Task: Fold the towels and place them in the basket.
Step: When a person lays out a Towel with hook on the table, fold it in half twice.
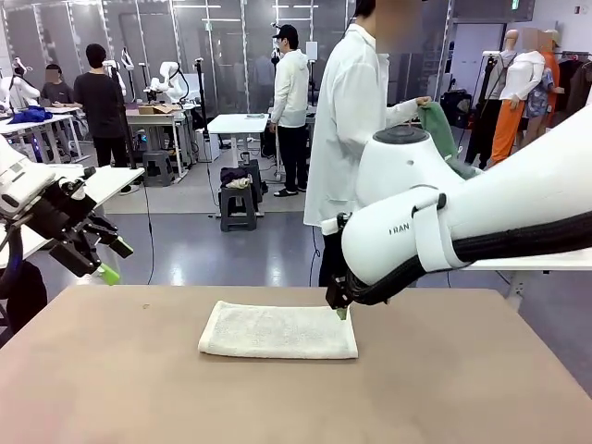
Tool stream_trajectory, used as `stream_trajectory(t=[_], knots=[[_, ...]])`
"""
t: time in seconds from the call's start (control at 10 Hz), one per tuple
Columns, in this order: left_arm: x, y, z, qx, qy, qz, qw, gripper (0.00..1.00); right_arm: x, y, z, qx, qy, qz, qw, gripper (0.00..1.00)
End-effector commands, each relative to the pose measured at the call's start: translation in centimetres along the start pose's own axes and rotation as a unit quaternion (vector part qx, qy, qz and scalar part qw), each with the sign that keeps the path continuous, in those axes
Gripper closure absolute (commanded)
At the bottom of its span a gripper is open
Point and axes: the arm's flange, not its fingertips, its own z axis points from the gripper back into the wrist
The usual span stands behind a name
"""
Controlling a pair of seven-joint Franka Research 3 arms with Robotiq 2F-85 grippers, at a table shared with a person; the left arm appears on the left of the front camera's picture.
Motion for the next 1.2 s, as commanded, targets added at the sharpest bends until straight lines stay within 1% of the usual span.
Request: stream_trajectory(t=[0.0, 0.2, 0.3, 0.4, 0.5, 0.6, 0.9, 1.0, 1.1], knots=[[-0.3, -0.7, -0.3, 0.000, -0.022, -0.010, 1.000, 0.00, 0.3, 0.0, -2.9, -0.035, -0.017, -0.098, 0.994, 0.00], [-0.6, -0.7, -0.2, 0.004, -0.023, -0.004, 1.000, 0.00, 0.3, -0.9, -3.7, -0.033, -0.027, -0.150, 0.988, 0.00], [-0.6, -0.8, -0.2, 0.007, -0.023, -0.003, 1.000, 0.00, 0.3, -1.0, -4.0, -0.025, -0.040, -0.157, 0.986, 0.00], [-0.6, -0.7, -0.3, 0.008, -0.023, -0.002, 1.000, 0.00, 0.6, -1.1, -4.4, -0.017, -0.041, -0.151, 0.987, 0.00], [-0.5, -0.8, -0.3, 0.010, -0.018, -0.003, 1.000, 0.00, 0.9, -1.0, -4.5, -0.027, -0.038, -0.142, 0.989, 0.00], [-0.3, -0.2, -0.3, -0.002, -0.005, 0.004, 1.000, 0.00, 0.4, -2.0, -3.5, -0.011, -0.021, -0.144, 0.989, 0.00], [-0.3, -0.2, -0.3, -0.002, -0.005, 0.004, 1.000, 0.00, 0.5, -2.0, -3.8, -0.011, -0.024, -0.140, 0.990, 0.00], [-0.3, -0.2, -0.3, -0.002, -0.005, 0.004, 1.000, 0.00, 1.6, -1.8, -4.9, -0.014, 0.001, -0.143, 0.990, 0.00], [-0.3, -0.2, -0.3, -0.002, -0.005, 0.004, 1.000, 0.00, 2.6, -1.5, -6.4, -0.005, 0.003, -0.142, 0.990, 0.00]])
